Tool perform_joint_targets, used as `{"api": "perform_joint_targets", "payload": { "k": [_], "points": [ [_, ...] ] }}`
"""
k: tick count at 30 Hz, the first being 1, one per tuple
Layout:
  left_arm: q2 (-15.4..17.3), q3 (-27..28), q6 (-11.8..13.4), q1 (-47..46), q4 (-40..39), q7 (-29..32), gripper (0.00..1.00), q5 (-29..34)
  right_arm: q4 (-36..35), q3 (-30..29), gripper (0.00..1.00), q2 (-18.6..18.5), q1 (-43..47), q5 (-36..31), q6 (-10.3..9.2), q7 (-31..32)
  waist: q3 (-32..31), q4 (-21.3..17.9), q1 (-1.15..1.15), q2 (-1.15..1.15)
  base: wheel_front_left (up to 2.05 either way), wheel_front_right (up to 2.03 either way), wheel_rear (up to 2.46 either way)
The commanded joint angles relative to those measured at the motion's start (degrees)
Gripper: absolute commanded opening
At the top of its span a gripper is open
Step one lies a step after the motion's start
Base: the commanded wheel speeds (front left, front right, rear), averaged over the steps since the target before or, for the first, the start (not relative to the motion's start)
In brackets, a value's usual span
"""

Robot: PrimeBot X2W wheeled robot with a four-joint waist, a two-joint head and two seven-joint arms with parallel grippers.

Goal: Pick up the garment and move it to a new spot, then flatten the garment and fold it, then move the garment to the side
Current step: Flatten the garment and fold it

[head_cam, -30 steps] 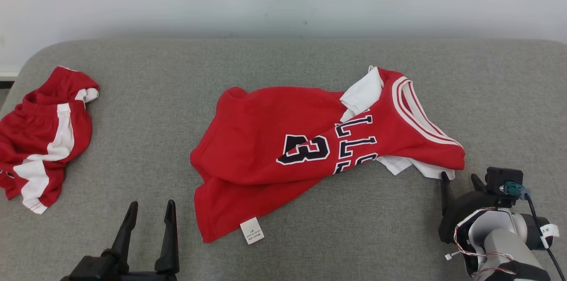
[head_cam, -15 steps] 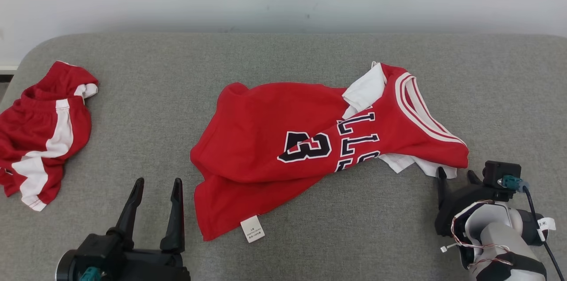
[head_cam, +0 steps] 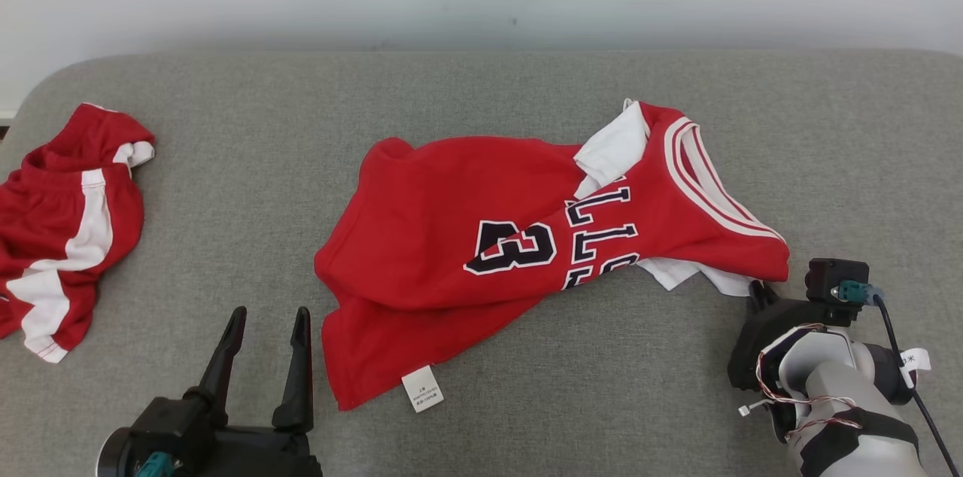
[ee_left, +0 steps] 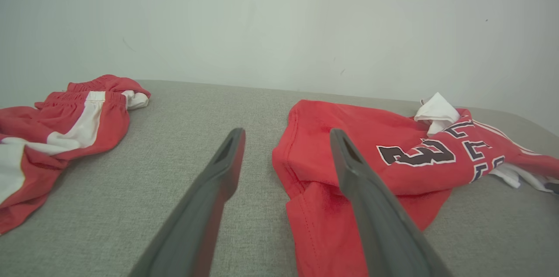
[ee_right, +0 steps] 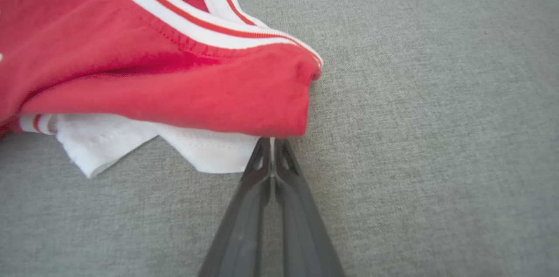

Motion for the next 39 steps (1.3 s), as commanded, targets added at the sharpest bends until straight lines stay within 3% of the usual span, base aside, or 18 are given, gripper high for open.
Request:
{"api": "perform_joint_targets", "payload": {
  "k": [1,7,13,22,29,30,31,39],
  "points": [
    [0.0,0.3,0.0,-0.4,0.1,0.0,1.0,0.4,0.9,0.2,0.0,0.0,0.6,0.1,0.01,-0.2,-0.3,-0.3,0.0,0.0,0.0,0.0,0.0],
    [0.0,0.8,0.7,1.8,0.6,0.0,1.0,-0.4,-1.7,0.7,0.0,1.0,1.9,5.0,0.01,-5.6,-2.9,-2.3,0.0,0.0,0.0,0.0,0.0],
    [0.0,2.1,1.5,3.3,0.8,0.0,1.0,-1.3,-9.6,5.3,0.0,1.7,7.1,11.4,0.01,-6.9,-5.2,-5.1,0.0,0.0,0.0,0.0,0.0],
    [0.0,3.1,2.0,5.6,2.0,0.0,1.0,-2.3,-31.5,7.9,0.0,2.0,22.7,18.9,0.01,1.9,-8.1,-8.1,0.0,0.0,0.0,0.0,0.0],
    [0.0,3.0,1.9,6.4,2.4,0.0,1.0,-2.4,-43.3,4.3,0.0,2.4,34.9,14.6,0.01,12.2,-8.8,-8.5,0.0,0.0,0.0,0.0,0.0],
    [0.0,3.0,1.8,6.4,2.5,0.0,1.0,-2.5,-44.2,4.1,0.13,2.5,35.9,14.1,0.01,12.9,-8.8,-8.4,0.0,0.0,0.0,0.0,0.0],
    [0.0,3.1,1.7,6.4,2.7,0.0,1.0,-2.5,-45.0,3.7,1.0,2.5,36.5,13.8,0.01,13.1,-8.9,-8.4,0.0,0.0,0.0,0.0,0.0],
    [0.0,2.9,1.9,6.6,4.5,0.0,1.0,-2.7,-47.8,5.1,1.0,2.6,40.3,14.9,0.01,8.3,-10.5,-7.5,0.0,0.0,0.0,0.0,0.0]
  ]
}}
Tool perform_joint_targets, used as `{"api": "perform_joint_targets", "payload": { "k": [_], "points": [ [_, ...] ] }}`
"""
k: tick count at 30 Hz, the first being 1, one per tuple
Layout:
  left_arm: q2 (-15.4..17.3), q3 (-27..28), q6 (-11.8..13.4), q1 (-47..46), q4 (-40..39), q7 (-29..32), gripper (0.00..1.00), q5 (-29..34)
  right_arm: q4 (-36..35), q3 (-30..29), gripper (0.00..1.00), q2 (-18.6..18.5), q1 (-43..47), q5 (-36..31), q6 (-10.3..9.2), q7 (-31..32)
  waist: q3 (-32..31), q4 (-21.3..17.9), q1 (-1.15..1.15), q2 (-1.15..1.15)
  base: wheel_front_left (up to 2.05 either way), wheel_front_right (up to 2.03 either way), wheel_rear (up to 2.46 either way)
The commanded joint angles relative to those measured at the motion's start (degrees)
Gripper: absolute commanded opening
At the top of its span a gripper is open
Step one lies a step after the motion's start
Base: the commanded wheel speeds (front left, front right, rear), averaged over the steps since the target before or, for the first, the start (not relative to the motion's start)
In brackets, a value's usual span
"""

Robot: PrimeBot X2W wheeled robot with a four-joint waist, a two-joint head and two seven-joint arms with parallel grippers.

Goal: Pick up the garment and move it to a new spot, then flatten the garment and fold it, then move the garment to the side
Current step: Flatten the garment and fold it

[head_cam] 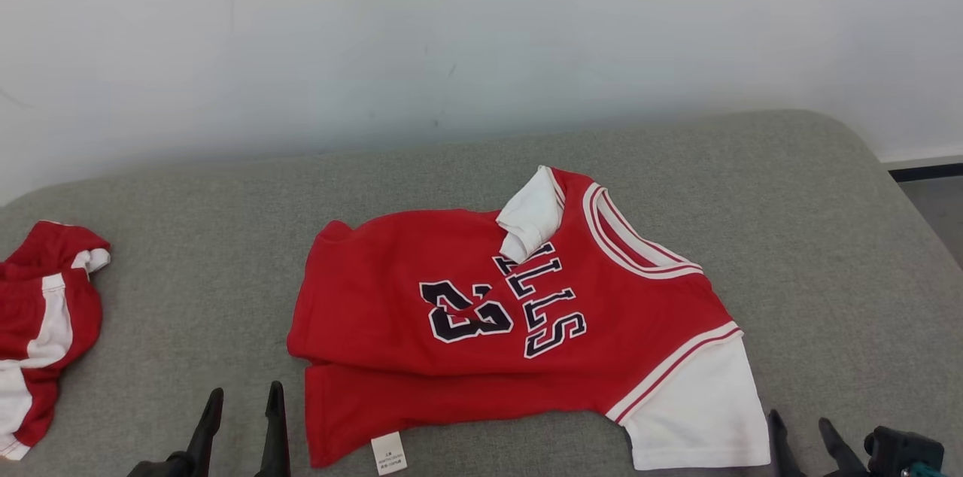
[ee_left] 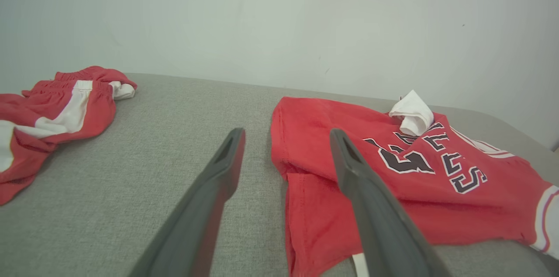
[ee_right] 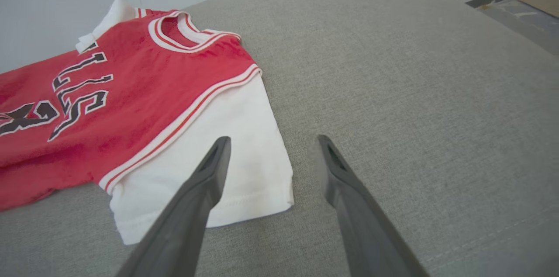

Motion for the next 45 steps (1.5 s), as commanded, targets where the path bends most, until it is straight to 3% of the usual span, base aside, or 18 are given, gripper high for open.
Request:
{"api": "perform_joint_targets", "payload": {
  "k": [1,6,16,23,45],
  "points": [
    [0.0,0.0,0.4,0.7,0.3,-0.1,1.0,-0.4,-0.9,-0.1,1.0,0.0,0.9,-1.6,0.01,-2.2,-0.8,0.4,0.01,0.0,0.0,0.0,0.0],
    [0.0,0.0,1.0,1.6,0.8,-0.1,1.0,-0.8,-4.0,1.9,1.0,0.0,1.9,-7.1,0.01,-8.6,-2.5,0.5,0.01,0.0,0.0,0.0,0.0],
    [0.0,1.3,0.9,4.1,0.0,-0.1,1.0,-0.5,-7.0,8.1,1.0,-0.8,0.8,-14.4,0.01,-12.1,-4.8,-0.5,0.01,0.0,0.0,0.0,0.0],
    [0.0,2.1,0.6,5.5,-0.4,0.0,1.0,-0.1,-7.2,10.5,1.0,-1.5,0.0,-13.9,0.01,-11.5,-5.8,-0.8,0.01,0.0,0.0,0.0,0.0],
    [0.0,2.3,-0.1,5.7,-0.8,0.0,1.0,0.5,-7.8,10.4,1.0,-0.3,1.8,-12.9,0.01,-9.7,-5.2,-0.4,0.01,0.0,0.0,0.0,0.0]
  ]
}}
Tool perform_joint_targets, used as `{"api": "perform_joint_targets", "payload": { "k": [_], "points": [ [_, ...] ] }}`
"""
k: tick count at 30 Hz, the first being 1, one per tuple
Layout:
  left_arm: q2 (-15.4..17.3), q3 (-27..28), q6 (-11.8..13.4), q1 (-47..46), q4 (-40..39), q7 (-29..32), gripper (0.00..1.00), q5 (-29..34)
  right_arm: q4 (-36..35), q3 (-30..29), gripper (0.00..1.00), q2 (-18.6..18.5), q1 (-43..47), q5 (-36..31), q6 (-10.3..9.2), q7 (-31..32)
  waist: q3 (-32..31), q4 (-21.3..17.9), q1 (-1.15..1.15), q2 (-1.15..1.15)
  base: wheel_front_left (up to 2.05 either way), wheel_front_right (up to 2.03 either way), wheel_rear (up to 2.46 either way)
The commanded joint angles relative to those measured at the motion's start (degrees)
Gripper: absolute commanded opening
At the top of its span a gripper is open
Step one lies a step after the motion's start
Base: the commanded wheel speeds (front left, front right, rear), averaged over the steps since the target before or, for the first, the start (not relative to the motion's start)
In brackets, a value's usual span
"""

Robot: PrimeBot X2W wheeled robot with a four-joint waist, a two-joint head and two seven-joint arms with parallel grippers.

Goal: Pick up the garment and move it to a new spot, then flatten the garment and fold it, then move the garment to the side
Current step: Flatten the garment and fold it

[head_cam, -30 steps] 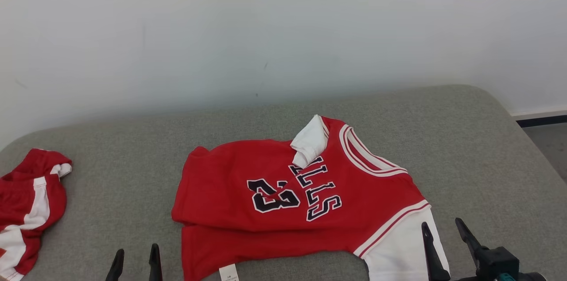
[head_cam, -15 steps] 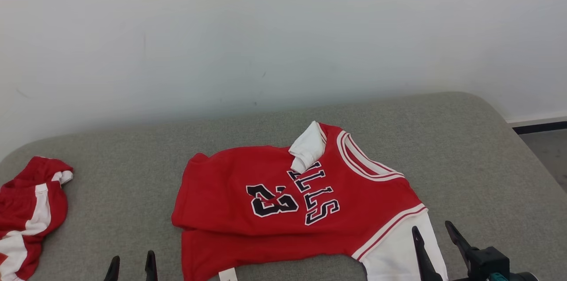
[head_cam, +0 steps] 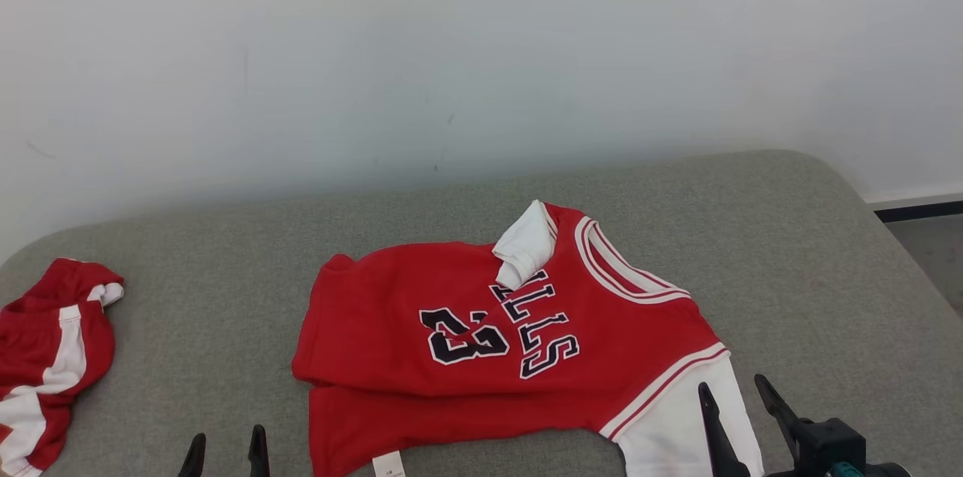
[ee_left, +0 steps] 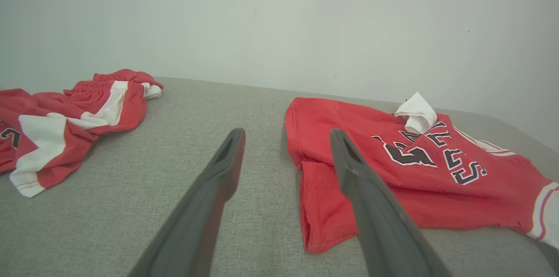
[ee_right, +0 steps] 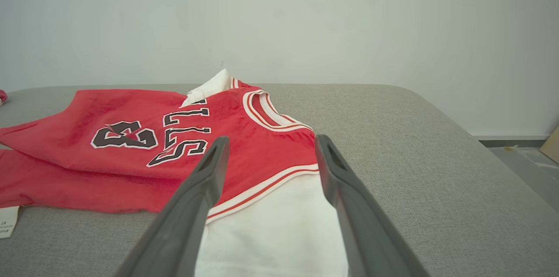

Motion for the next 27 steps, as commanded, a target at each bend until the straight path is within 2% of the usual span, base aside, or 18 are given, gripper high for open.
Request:
{"api": "perform_joint_targets", "payload": {
  "k": [1,18,21,24,27],
  "points": [
    [0.0,0.0,0.1,0.5,0.1,-0.1,1.0,-0.1,0.0,0.1,1.0,0.1,0.2,-0.4,0.01,-0.1,0.0,0.1,0.0,0.0,0.0,0.0,0.0],
    [0.0,-0.7,0.3,-0.3,0.4,-0.1,1.0,-0.2,-0.5,2.1,1.0,0.3,-0.4,1.1,0.01,0.0,1.1,0.5,0.0,0.0,0.0,0.0,0.0],
    [0.0,-2.7,0.0,-1.0,1.8,-0.1,1.0,-0.9,0.3,1.7,1.0,-0.3,-0.9,1.5,0.01,2.8,1.8,0.7,0.0,0.0,0.0,0.0,0.0],
    [0.0,-7.0,-0.9,-2.3,5.0,0.0,1.0,-0.2,1.1,1.2,1.0,-1.9,-1.9,1.9,0.01,7.1,2.6,0.8,0.0,0.0,0.0,0.0,0.0],
    [0.1,-10.5,-0.4,-4.9,9.6,0.5,1.0,-0.6,3.0,0.5,1.0,-3.4,-2.9,2.5,0.01,12.1,3.8,0.7,0.0,0.0,0.0,0.0,0.0]
  ]
}}
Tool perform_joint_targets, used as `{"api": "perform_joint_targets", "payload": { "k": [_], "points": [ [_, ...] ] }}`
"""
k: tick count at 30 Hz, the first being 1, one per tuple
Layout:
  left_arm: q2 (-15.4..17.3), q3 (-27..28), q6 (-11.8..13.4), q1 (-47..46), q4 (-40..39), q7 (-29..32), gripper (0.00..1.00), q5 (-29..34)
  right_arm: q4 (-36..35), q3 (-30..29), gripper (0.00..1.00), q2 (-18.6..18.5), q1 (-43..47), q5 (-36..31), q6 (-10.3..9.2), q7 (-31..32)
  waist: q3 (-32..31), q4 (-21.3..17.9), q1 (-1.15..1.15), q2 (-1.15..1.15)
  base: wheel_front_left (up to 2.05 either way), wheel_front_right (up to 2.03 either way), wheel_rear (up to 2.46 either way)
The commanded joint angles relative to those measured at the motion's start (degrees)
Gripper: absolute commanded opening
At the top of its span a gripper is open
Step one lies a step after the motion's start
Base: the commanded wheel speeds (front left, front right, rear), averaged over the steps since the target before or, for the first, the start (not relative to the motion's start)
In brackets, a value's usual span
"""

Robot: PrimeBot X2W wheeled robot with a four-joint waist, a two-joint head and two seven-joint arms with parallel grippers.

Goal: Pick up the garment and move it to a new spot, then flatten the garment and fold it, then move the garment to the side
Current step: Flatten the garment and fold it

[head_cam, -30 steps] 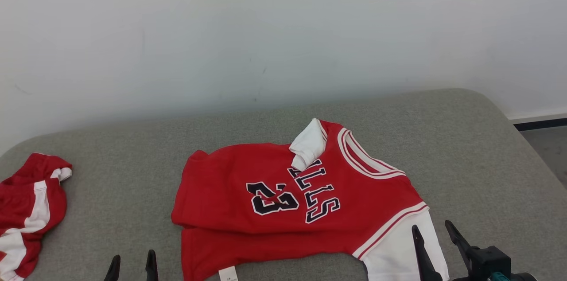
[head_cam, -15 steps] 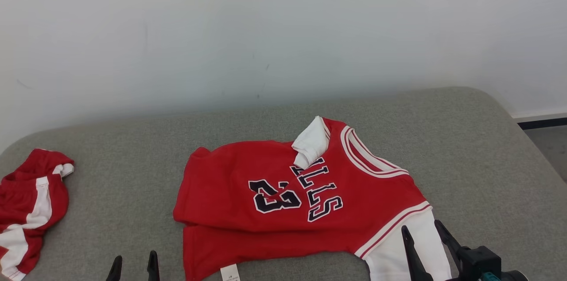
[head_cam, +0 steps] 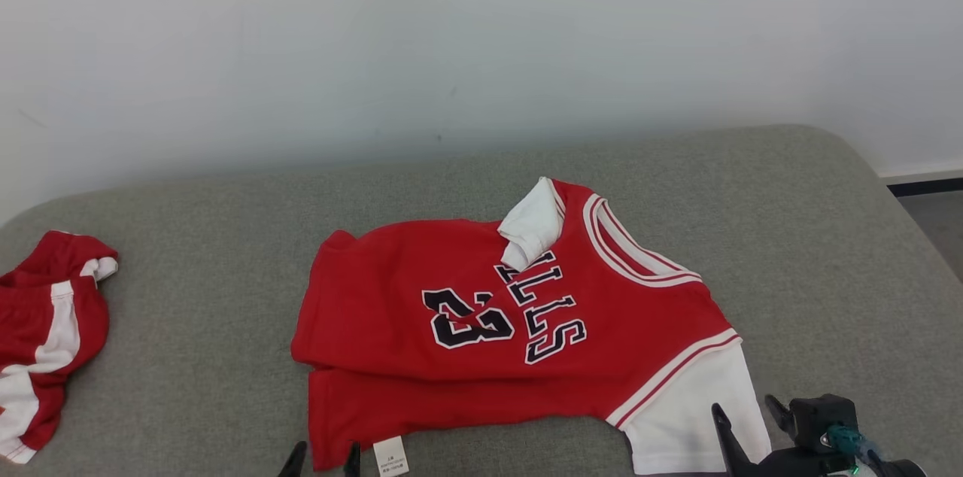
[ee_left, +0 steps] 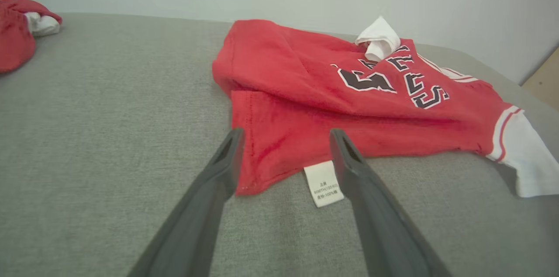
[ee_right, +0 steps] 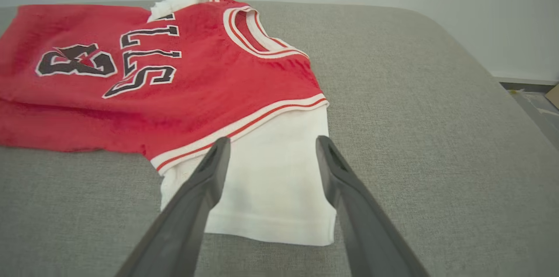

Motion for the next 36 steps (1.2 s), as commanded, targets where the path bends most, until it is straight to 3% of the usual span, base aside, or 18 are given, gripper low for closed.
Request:
{"api": "perform_joint_targets", "payload": {
  "k": [1,10,32,33,34,36],
  "points": [
    [0.2,-1.0,0.8,-1.9,1.9,0.4,1.0,0.3,1.2,-0.1,1.0,-0.8,-0.9,0.6,0.01,2.1,1.2,-0.1,-0.01,0.0,0.0,0.0,0.0],
    [0.1,-2.9,6.7,-8.0,13.5,3.6,1.0,-1.6,8.5,-1.1,1.0,-3.2,-6.0,1.9,0.01,11.0,4.4,-0.8,-0.01,0.0,0.0,0.0,0.0],
    [0.8,-4.3,6.1,-14.8,20.1,0.9,1.0,-2.2,22.3,-4.2,1.0,-0.9,-12.3,3.0,0.01,13.9,8.7,0.2,-0.01,0.0,0.0,0.0,0.0],
    [0.7,-4.4,5.9,-15.0,20.3,0.9,0.46,-2.3,22.8,-3.7,0.45,-0.7,-12.5,3.2,0.01,13.9,8.7,0.3,-0.01,0.0,0.0,0.0,0.0],
    [0.7,-4.6,5.9,-15.0,20.5,0.9,0.35,-2.5,23.4,-3.2,0.0,-0.2,-12.6,4.1,0.03,14.3,8.8,0.3,-0.01,0.0,0.0,0.0,0.0],
    [0.7,-4.6,5.4,-15.0,21.1,1.0,0.0,-3.2,24.4,-2.0,0.0,0.5,-12.8,6.6,0.09,14.9,8.9,0.4,-0.01,0.0,0.0,0.0,0.0]
  ]
}}
